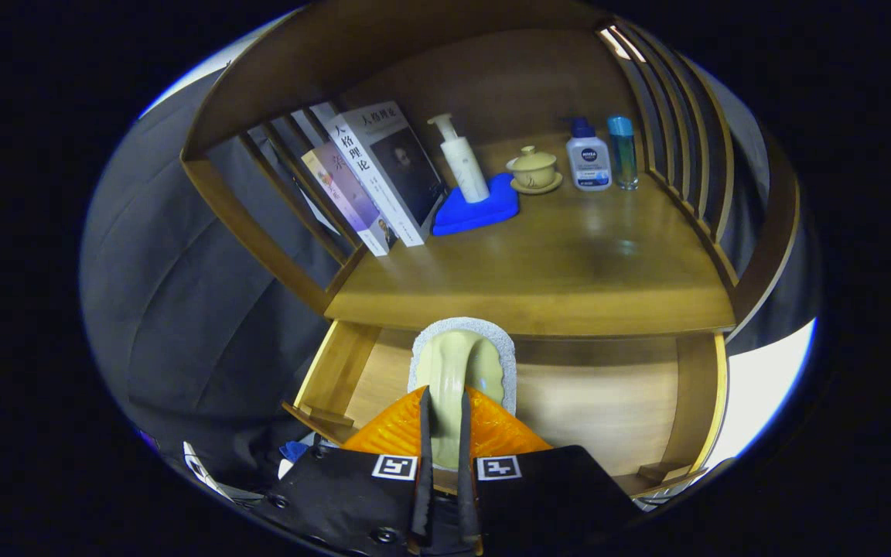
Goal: Pull open the drawer, take out the items inside it, and place them on the countertop above the cabinet.
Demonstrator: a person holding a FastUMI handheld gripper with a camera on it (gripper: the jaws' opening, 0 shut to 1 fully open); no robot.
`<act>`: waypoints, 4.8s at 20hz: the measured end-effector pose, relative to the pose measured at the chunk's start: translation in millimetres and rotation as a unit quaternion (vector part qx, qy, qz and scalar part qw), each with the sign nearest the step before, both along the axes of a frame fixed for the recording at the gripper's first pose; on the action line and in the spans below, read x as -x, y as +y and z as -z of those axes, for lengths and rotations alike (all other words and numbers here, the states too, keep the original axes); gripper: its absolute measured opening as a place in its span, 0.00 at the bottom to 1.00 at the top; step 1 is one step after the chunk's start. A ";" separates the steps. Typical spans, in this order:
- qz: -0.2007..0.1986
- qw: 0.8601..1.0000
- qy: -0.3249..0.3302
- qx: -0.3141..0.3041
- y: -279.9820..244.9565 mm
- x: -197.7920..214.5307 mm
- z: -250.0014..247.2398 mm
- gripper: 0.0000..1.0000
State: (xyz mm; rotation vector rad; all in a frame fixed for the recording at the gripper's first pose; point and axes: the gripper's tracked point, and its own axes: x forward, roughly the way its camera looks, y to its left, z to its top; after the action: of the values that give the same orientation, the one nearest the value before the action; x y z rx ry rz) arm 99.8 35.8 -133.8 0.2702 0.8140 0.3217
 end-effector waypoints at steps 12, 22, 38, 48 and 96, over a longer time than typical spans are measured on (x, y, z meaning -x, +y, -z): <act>0.035 0.999 -0.020 0.000 -18.4 -44.5 -16.2 0.14; 0.088 0.996 -0.019 0.014 -33.9 -112.1 -14.8 0.14; 0.125 0.992 0.025 0.023 -29.5 -184.7 12.3 0.17; 0.116 0.993 0.029 -0.004 -11.5 -191.4 15.0 0.42; 0.140 0.901 -0.364 0.188 35.2 140.8 15.5 0.98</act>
State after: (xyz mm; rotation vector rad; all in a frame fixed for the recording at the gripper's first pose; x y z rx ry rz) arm -41.1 71.0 -149.3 -0.1047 0.0767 -0.0230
